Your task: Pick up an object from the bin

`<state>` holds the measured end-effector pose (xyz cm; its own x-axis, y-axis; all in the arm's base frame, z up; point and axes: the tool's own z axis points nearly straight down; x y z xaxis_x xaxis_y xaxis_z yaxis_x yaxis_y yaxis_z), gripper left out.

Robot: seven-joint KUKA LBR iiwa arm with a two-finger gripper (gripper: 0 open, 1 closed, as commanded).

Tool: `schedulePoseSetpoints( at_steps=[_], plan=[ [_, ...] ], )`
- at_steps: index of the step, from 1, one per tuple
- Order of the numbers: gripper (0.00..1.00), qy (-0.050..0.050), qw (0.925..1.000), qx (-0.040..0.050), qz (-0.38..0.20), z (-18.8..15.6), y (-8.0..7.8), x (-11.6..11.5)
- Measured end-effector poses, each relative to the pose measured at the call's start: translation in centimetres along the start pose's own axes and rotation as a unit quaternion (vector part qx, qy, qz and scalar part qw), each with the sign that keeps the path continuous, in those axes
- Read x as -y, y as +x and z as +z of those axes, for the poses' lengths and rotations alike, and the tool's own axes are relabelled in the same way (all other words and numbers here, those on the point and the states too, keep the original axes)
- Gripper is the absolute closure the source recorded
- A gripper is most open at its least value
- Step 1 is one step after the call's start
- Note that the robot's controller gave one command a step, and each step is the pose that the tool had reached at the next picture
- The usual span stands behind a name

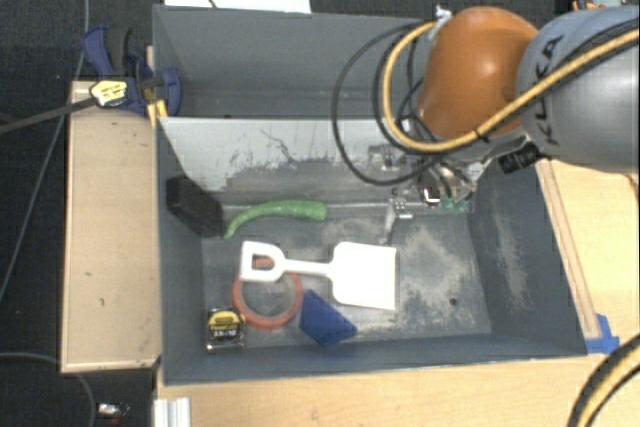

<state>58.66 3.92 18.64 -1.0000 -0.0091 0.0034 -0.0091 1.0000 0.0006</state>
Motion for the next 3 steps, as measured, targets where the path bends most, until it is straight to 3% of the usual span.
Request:
schedulePoseSetpoints(
  at_steps=[1, 2, 3],
  plan=[
    [0.0, 0.0, 1.0, 0.0036, 0.001, -0.5, -0.1, 0.0],
    [0.0, -0.001, 0.9977, -0.0014, -0.068, 11.9, 5.9, -6.5],
    [0.0, 0.001, 0.9971, 0.0116, -0.075, 6.8, 5.9, -8.0]
  ],
)
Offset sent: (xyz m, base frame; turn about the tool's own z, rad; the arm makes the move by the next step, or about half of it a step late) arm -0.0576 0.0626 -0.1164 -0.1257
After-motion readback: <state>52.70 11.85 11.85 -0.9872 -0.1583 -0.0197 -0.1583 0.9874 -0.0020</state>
